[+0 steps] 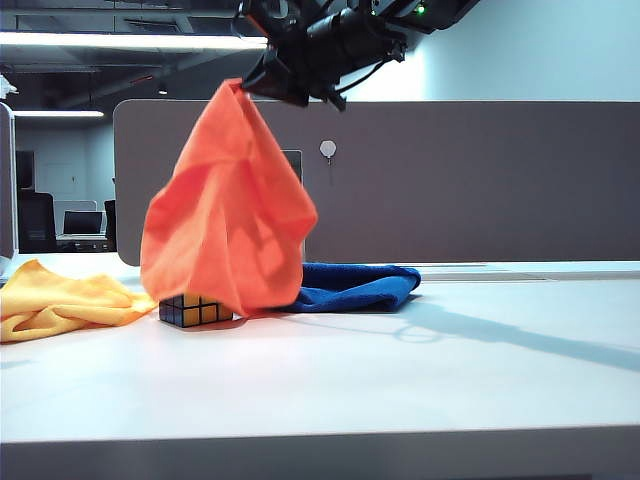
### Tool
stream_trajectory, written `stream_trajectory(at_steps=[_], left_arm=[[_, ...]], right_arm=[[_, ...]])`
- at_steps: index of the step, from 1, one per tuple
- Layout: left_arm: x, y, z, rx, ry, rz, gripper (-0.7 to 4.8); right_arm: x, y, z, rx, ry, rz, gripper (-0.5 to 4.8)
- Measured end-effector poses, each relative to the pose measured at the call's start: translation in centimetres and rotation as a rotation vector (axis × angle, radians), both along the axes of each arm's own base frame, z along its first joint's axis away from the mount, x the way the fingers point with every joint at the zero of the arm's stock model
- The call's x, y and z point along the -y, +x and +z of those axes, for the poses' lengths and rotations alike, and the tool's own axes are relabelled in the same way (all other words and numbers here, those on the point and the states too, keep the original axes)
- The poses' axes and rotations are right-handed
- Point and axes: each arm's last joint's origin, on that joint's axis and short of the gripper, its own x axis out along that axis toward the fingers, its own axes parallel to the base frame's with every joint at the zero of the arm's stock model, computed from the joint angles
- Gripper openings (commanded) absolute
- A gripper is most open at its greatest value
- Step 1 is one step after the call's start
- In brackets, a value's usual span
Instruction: Pick up a rag that is the same color as the top surface of the Rubik's Cube and cover the cube with it.
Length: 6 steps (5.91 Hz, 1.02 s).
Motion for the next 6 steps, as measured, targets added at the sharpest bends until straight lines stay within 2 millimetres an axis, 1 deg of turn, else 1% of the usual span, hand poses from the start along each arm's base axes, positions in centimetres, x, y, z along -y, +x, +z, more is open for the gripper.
stream_trajectory(at_steps=[1, 2, 3, 4, 5, 6], left_arm=[[0.0, 0.0, 0.0, -0.002, 0.000, 0.000, -0.05], [0.0, 0.0, 0.0, -0.002, 0.000, 0.000, -0.05], [0.0, 0.0, 0.0, -0.002, 0.000, 0.000, -0.05], [0.0, 0.0, 0.0, -0.002, 0.000, 0.000, -0.05], [0.0, 0.0, 0.0, -0.003, 0.000, 0.000, -0.05], [0.0, 0.0, 0.0, -0.003, 0.000, 0.000, -0.05]], right_arm=[[-0.4, -0.4, -1.2, -0.089, -0.068, 0.033, 0.00], [-0.8, -0.6, -1.7, -0.103, -0.073, 0.087, -0.01], [-1.0, -0.5, -2.3, -0.126, -0.090, 0.073, 0.49], [-1.5, 0.4, -6.8, -0.272, -0.179, 0.036, 1.96], [-1.3, 0.6, -8.3, -0.332, -0.233, -0.027, 3.35], [-1.4, 0.7, -8.1, -0.319, -0.224, -0.027, 4.37]])
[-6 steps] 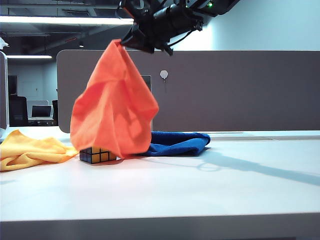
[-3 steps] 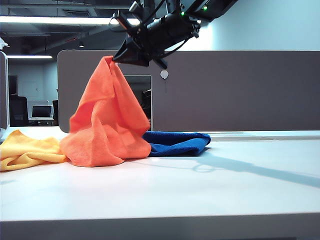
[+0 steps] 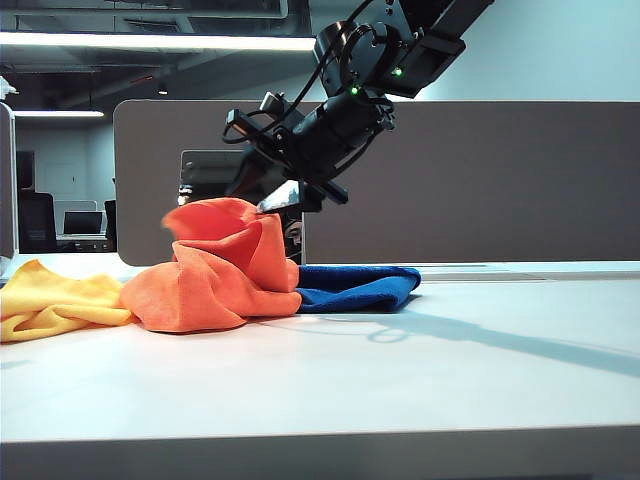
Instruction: Pick up a rag that is the same color as the top surface of the Rubik's Cube and cover the cube with it.
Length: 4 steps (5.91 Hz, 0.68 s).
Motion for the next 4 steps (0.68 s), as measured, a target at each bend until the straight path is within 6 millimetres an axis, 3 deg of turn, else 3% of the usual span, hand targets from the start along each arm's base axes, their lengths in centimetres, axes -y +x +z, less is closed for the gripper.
stream_trajectory(at_steps=[1, 3, 4], left_arm=[[0.0, 0.0, 0.0, 0.000, 0.000, 0.000, -0.05], [0.0, 0.0, 0.0, 0.000, 0.000, 0.000, -0.05], [0.0, 0.0, 0.0, -0.005, 0.000, 0.001, -0.05]], right_arm=[[0.0, 0.1, 0.1, 0.013, 0.009, 0.002, 4.79], [-0.3, 0.4, 1.4, 0.122, 0.098, 0.041, 4.79], [0.3, 1.0, 2.6, 0.199, 0.119, -0.021, 2.46]])
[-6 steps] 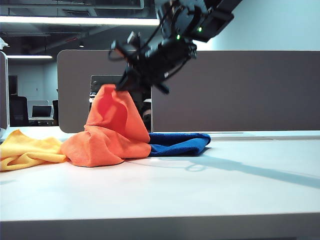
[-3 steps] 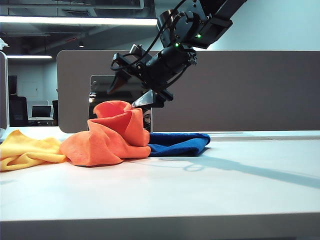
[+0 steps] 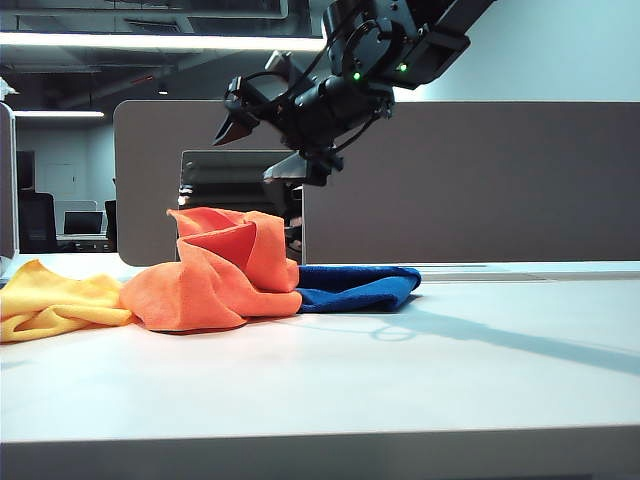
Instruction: Pick up a rag that is the same color as the top surface of the Rubik's Cube and cover the cube with it.
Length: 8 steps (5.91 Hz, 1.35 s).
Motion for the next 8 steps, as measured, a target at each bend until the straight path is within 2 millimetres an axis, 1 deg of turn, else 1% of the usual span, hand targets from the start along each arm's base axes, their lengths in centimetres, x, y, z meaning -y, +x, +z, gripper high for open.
stream_trajectory(at_steps=[1, 2, 3, 4, 5, 6, 7, 8], left_arm=[[-0.1, 0.0, -0.1, -0.004, 0.015, 0.036, -0.05], [-0.3, 0.3, 0.5, 0.065, 0.036, 0.103, -0.05], [-0.4, 0.5, 0.9, 0.111, 0.043, 0.138, -0.05], [-0.5, 0.6, 1.1, 0.125, 0.057, 0.183, -0.05], [-0.6, 0.6, 1.2, 0.145, 0.067, 0.224, -0.05], [-0.8, 0.7, 1.7, 0.186, 0.064, 0.285, -0.05], [-0.8, 0.8, 1.8, 0.190, 0.038, 0.294, -0.05], [-0.8, 0.9, 2.2, 0.227, -0.019, 0.312, -0.05]], right_arm=[[2.7, -0.3, 4.9, 0.183, 0.016, -0.052, -0.07], [6.8, -0.8, 9.4, 0.259, 0.037, -0.130, -0.07], [9.6, -2.2, 12.3, 0.325, -0.047, -0.158, -0.07], [11.0, -3.4, 13.8, 0.355, -0.137, -0.190, -0.07], [12.7, -5.2, 15.0, 0.367, -0.214, -0.202, -0.07], [15.1, -8.1, 15.5, 0.378, -0.224, -0.243, -0.07], [16.7, -11.8, 15.1, 0.412, -0.221, -0.294, -0.07], [22.0, -27.6, 5.3, 0.488, -0.168, -0.436, -0.06]])
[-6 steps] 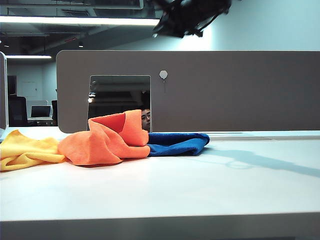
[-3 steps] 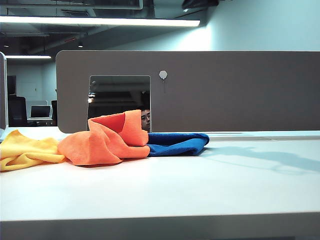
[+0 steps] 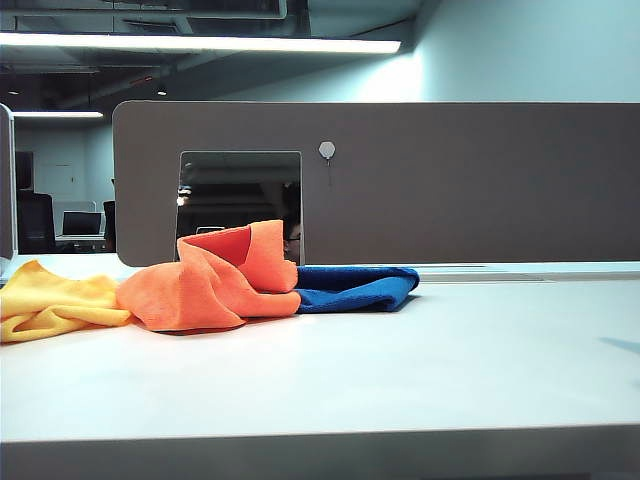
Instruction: Pick up a rag that is the same color as the top surface of the Rubik's Cube and cover the cube with it.
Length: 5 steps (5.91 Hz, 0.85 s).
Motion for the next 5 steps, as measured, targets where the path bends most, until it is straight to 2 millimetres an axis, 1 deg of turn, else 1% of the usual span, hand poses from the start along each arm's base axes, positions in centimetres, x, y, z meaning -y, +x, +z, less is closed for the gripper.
stream_trajectory(at_steps=[1, 2, 3, 4, 5], left_arm=[[0.0, 0.0, 0.0, -0.004, -0.022, 0.002, -0.05], [0.0, 0.0, 0.0, -0.005, -0.026, -0.002, -0.05], [0.0, 0.0, 0.0, -0.006, -0.043, -0.004, -0.05], [0.1, 0.0, 0.0, -0.006, -0.046, -0.013, -0.05], [0.1, -0.1, -0.1, -0.011, -0.050, -0.044, -0.05]], right_arm=[[0.9, -2.5, -1.1, 0.054, 0.036, -0.031, -0.06], [1.3, -3.6, -2.2, 0.061, 0.067, -0.073, -0.06], [1.9, -5.4, -5.2, 0.058, 0.073, -0.092, -0.06], [2.2, -5.9, -5.9, 0.080, 0.083, -0.118, -0.06], [3.0, -7.2, -10.8, 0.111, 0.146, -0.259, -0.06]])
